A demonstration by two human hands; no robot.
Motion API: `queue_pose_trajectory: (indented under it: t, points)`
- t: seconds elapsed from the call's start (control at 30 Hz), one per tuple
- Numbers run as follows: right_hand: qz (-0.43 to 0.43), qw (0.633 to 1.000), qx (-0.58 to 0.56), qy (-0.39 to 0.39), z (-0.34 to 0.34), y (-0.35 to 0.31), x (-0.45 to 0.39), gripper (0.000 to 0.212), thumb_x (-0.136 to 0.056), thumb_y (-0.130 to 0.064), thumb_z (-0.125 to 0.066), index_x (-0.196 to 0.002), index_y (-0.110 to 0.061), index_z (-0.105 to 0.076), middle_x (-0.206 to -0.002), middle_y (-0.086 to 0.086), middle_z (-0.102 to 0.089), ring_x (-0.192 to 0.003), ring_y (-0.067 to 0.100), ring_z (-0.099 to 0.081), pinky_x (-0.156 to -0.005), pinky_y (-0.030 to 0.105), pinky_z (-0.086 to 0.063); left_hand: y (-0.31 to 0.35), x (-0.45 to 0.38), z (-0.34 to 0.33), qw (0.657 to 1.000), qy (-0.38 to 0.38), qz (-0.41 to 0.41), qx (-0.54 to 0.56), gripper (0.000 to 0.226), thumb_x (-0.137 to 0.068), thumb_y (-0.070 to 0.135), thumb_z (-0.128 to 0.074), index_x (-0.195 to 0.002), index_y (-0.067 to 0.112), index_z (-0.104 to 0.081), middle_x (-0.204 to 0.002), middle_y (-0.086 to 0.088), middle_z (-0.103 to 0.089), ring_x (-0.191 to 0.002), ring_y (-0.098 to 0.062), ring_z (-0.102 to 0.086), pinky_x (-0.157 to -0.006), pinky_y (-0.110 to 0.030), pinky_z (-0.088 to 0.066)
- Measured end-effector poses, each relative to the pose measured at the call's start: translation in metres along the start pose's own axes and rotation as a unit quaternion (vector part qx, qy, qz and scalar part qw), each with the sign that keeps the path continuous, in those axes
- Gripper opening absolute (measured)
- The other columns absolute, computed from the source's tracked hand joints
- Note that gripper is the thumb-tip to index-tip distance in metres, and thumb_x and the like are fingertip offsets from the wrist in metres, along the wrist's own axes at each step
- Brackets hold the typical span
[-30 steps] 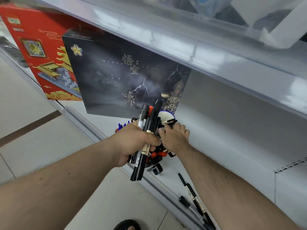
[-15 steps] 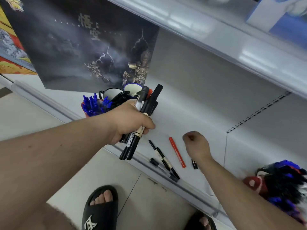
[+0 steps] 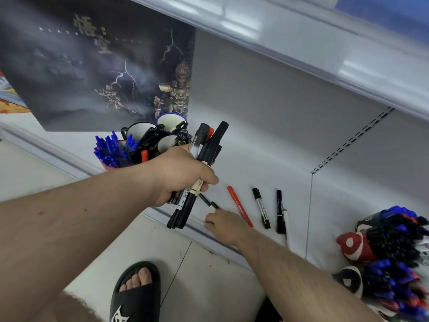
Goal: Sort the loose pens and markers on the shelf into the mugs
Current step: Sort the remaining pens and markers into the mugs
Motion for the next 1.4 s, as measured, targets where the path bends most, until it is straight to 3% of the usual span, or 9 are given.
queue_pose_trajectory:
  t: [0.13,0.4,0.67,0.83,0.93,1.03,1.17,1.27,1.4]
  points:
    - [0.011,0.999,-0.022,0.034,0.007,0.008,0.008,0.028,-0.101,-0.032,-0.05,-0.103,-0.009,-0.065,-0.104,0.011,-0.063,-0.094,0.027,-0.06,-0.08,0.038,-0.048,-0.003,-0.003,-0.002,1.0,-0.008,0.005,-0.004,0.031,-0.077,-0.006,-0.072,-0.097,0.012,-0.056,-0.063,-0.003,-0.056,-0.051,-0.014,-0.057,-0.05,-0.023,-0.045]
    - [0.011,0.998,-0.048,-0.026,-0.01,0.02,0.021,0.042,-0.095,-0.019,-0.059,-0.137,-0.015,-0.054,-0.133,0.009,-0.053,-0.12,0.025,-0.052,-0.105,0.038,-0.043,-0.008,-0.014,-0.012,1.0,-0.013,0.017,-0.022,0.04,-0.075,-0.002,-0.075,-0.112,-0.001,-0.06,-0.063,-0.003,-0.059,-0.053,-0.014,-0.06,-0.055,-0.025,-0.045]
    - [0.013,1.0,0.026,0.001,-0.022,0.02,0.033,0.021,-0.094,-0.007,-0.055,-0.114,-0.012,-0.053,-0.115,0.013,-0.046,-0.092,0.027,-0.052,-0.075,0.037,-0.05,-0.01,-0.021,-0.035,0.998,-0.042,0.017,-0.05,0.05,-0.06,0.008,-0.076,-0.106,-0.001,-0.062,-0.06,-0.006,-0.062,-0.065,-0.021,-0.056,-0.069,-0.033,-0.043]
    - [-0.014,0.999,0.013,0.032,-0.02,0.023,0.037,0.021,-0.097,-0.018,-0.054,-0.116,-0.012,-0.048,-0.12,0.014,-0.048,-0.109,0.029,-0.047,-0.094,0.04,-0.041,-0.013,-0.023,-0.044,0.996,-0.051,0.021,-0.063,0.052,-0.055,0.011,-0.074,-0.104,-0.001,-0.063,-0.057,-0.005,-0.061,-0.062,-0.019,-0.054,-0.068,-0.033,-0.043]
    - [-0.031,0.995,-0.09,0.035,-0.022,0.032,0.045,0.019,-0.1,-0.028,-0.053,-0.11,-0.012,-0.053,-0.119,0.006,-0.045,-0.099,0.022,-0.052,-0.091,0.033,-0.046,-0.015,-0.024,-0.044,0.996,-0.047,0.02,-0.071,0.048,-0.053,0.013,-0.073,-0.097,-0.002,-0.063,-0.058,-0.003,-0.06,-0.064,-0.02,-0.055,-0.068,-0.034,-0.043]
    - [-0.05,0.966,-0.175,0.184,0.0,0.043,0.055,0.022,-0.097,-0.033,-0.057,-0.097,-0.011,-0.058,-0.103,-0.001,-0.046,-0.078,0.015,-0.051,-0.073,0.022,-0.04,-0.016,-0.024,-0.042,0.996,-0.04,0.02,-0.073,0.054,-0.048,0.016,-0.073,-0.098,-0.005,-0.064,-0.058,-0.002,-0.06,-0.067,-0.022,-0.054,-0.069,-0.035,-0.043]
    - [-0.21,0.855,-0.254,0.401,0.068,0.106,0.058,0.019,-0.094,-0.029,-0.061,-0.105,-0.013,-0.06,-0.104,0.006,-0.056,-0.077,0.019,-0.055,-0.072,0.029,-0.043,-0.016,-0.029,-0.036,0.998,-0.028,0.028,-0.051,0.043,-0.064,0.007,-0.078,-0.104,-0.002,-0.062,-0.058,-0.004,-0.06,-0.063,-0.021,-0.056,-0.067,-0.032,-0.044]
    - [-0.287,0.89,-0.237,0.264,0.073,0.143,0.028,0.043,-0.097,-0.029,-0.054,-0.138,-0.019,-0.044,-0.123,0.016,-0.048,-0.084,0.026,-0.059,-0.07,0.029,-0.045,-0.022,-0.029,-0.031,0.998,-0.022,0.041,-0.047,0.045,-0.065,0.006,-0.078,-0.105,0.0,-0.06,-0.061,-0.005,-0.06,-0.059,-0.02,-0.058,-0.062,-0.029,-0.045]
    - [-0.288,0.934,-0.157,0.143,0.048,0.154,0.0,0.055,-0.101,-0.03,-0.044,-0.152,-0.027,-0.024,-0.135,0.019,-0.042,-0.09,0.028,-0.059,-0.068,0.032,-0.048,-0.029,-0.024,-0.017,0.996,-0.01,0.054,-0.067,0.056,-0.051,0.017,-0.074,-0.1,-0.006,-0.062,-0.066,-0.008,-0.062,-0.066,-0.023,-0.056,-0.068,-0.034,-0.043]
Point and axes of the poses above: each hand's wrist, its own x-axis away from the middle knuckle, its own z-axis out of the back of the hand, y = z × x, the point moved 8 cm from there along -x, towards the middle knuckle
